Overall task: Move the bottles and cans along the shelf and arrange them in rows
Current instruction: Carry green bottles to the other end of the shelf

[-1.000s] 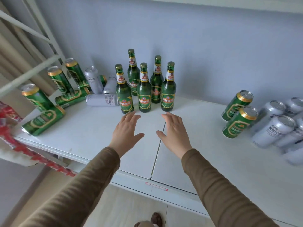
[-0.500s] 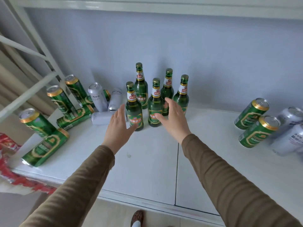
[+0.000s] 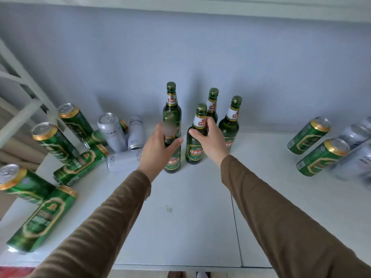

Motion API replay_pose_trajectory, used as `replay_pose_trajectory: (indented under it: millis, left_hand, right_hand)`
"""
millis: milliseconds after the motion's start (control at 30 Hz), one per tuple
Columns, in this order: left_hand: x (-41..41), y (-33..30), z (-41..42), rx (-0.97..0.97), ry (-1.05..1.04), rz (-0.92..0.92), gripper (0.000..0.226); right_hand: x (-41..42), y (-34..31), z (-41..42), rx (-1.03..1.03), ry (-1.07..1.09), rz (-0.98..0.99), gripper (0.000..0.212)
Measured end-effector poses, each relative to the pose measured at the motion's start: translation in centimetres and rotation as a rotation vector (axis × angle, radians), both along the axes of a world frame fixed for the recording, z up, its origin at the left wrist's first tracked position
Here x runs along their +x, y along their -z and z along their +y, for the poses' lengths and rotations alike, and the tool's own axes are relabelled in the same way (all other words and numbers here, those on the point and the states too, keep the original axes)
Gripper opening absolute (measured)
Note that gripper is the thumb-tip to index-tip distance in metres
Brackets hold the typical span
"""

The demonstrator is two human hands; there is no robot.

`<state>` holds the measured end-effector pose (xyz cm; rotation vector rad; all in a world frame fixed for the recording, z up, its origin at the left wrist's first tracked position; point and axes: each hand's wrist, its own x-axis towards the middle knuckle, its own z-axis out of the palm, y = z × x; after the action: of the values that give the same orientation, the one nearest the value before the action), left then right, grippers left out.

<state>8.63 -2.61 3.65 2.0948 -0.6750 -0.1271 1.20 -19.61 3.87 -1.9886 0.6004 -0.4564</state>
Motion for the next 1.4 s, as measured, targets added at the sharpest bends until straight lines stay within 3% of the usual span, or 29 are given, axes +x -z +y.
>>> replay_pose_trajectory:
  millis: [267,500,1033,1400]
  left_hand:
    - [0.4,-0.1,0.1,-0.015,0.002,-0.012,0.04]
    - [-1.0,-0.6,-1.7,0.031,0.094,-0.09,0.032]
    - [-15.2,-2.9,-16.1,-0.066,0.465,-0.102,0.029]
    - [-30.3,-2.9,-28.4,-0.055,0.531,-0.028,0.034]
  right_hand:
    - [0.2,0.3,0.0,0.007,0.024,-0.045,0.032]
    - [-4.2,0.2,-1.1,0.042,0.161,-0.105,0.031]
    - [-25.3,-1.9,-10.9,-0.02,0.571,-0.095,0.028]
    - [-41.6,-1.5,-22.2,-0.06,0.635,-0.019,0.032]
